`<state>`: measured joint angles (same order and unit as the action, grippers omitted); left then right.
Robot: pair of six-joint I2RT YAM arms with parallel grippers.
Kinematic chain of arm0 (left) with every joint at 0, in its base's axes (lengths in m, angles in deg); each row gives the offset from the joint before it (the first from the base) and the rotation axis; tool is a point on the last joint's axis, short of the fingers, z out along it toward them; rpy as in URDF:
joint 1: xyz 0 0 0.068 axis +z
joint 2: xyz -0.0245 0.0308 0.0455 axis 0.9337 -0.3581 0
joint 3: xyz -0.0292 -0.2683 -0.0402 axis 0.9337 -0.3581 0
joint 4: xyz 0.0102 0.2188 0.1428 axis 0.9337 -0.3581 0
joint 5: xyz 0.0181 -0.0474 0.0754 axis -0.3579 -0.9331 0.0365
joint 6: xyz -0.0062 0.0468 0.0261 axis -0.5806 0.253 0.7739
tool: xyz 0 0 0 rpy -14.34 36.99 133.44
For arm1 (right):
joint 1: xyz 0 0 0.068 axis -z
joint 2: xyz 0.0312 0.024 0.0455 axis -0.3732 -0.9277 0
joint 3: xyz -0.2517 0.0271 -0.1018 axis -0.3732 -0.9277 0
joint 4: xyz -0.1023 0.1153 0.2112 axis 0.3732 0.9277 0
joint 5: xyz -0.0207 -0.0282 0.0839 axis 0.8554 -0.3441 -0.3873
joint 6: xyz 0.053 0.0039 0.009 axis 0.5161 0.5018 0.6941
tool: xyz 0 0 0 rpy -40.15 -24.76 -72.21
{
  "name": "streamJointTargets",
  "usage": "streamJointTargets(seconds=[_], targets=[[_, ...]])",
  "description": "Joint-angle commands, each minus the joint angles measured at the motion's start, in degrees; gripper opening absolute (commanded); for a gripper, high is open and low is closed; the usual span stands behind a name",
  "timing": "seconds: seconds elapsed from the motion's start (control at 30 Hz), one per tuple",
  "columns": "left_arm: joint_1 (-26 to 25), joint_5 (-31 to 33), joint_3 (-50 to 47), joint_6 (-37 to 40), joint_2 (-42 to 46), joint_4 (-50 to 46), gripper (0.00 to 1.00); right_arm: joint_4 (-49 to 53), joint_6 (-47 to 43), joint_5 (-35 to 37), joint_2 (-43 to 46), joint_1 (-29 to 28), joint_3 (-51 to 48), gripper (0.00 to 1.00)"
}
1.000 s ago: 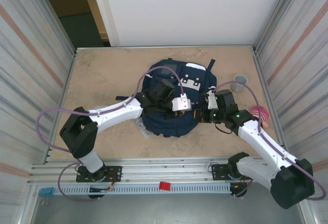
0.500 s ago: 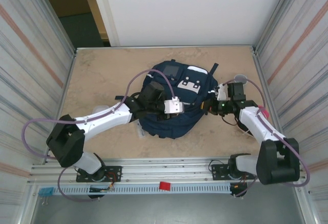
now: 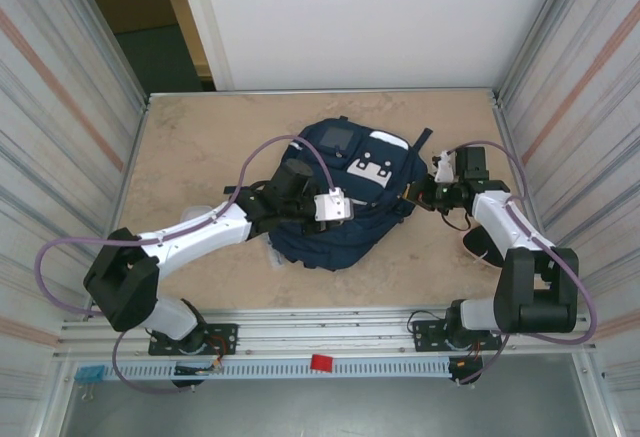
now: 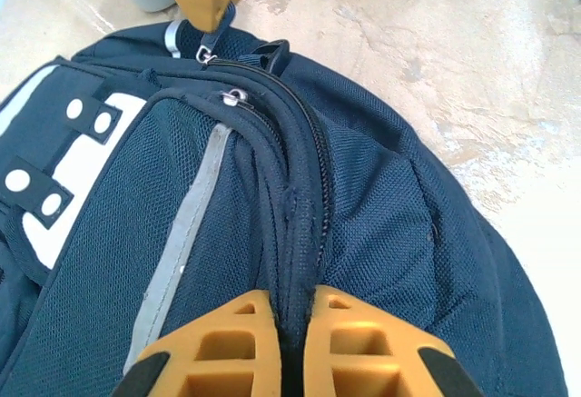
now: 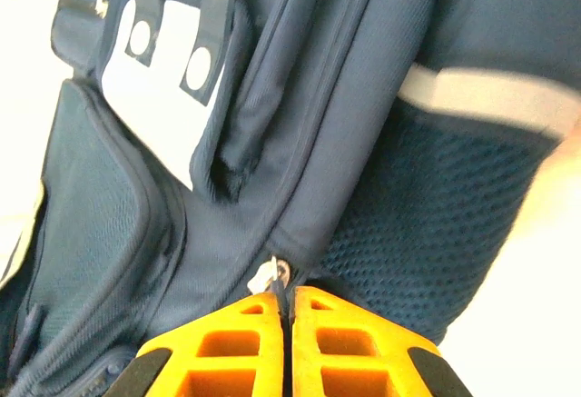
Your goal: Pack the student bag
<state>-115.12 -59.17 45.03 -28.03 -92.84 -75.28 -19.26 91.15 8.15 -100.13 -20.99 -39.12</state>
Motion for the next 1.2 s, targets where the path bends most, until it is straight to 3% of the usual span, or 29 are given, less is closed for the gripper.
streamJointTargets(seconds=[0.0,0.13,0.17,0.3,0.4,0.63,0.77,0.97,1.17], targets=[[1.7,-0.4,-0.9,-2.1,4.3,-5.3,0.0,0.4,-1.1,14.6,-0.8,3.8,0.9,0.0],[1.7,-0.2,-0.6,-3.5,3.9,-4.7,0.0,-1.8,-1.3,9.8,0.5,3.5,-0.2,0.0],[1.8,0.2,-0.3,-3.8,3.8,-4.7,0.06,-2.0,-1.1,9.3,1.6,3.3,-0.6,0.07],[3.1,0.4,0.1,-3.6,5.0,-5.4,0.56,-1.4,-0.7,7.9,7.7,2.0,-3.4,0.28],[5.7,-3.4,-0.3,-2.4,6.6,-6.5,0.7,-1.6,-0.6,7.7,13.2,0.4,-6.1,0.35],[6.9,-2.0,1.2,6.3,5.9,-15.5,0.76,-7.2,-1.6,8.2,27.2,-4.7,-14.1,0.41],[6.9,0.2,1.0,8.3,4.7,-14.5,0.77,-10.4,-5.2,8.0,32.5,-7.6,-17.6,0.42],[6.8,5.0,1.1,10.2,1.5,-10.5,0.77,-12.3,-12.1,10.6,36.3,-13.4,-20.6,0.45],[6.1,8.7,2.5,12.5,-3.5,-10.0,0.77,-13.0,-14.0,11.0,35.0,-15.3,-20.7,0.49]])
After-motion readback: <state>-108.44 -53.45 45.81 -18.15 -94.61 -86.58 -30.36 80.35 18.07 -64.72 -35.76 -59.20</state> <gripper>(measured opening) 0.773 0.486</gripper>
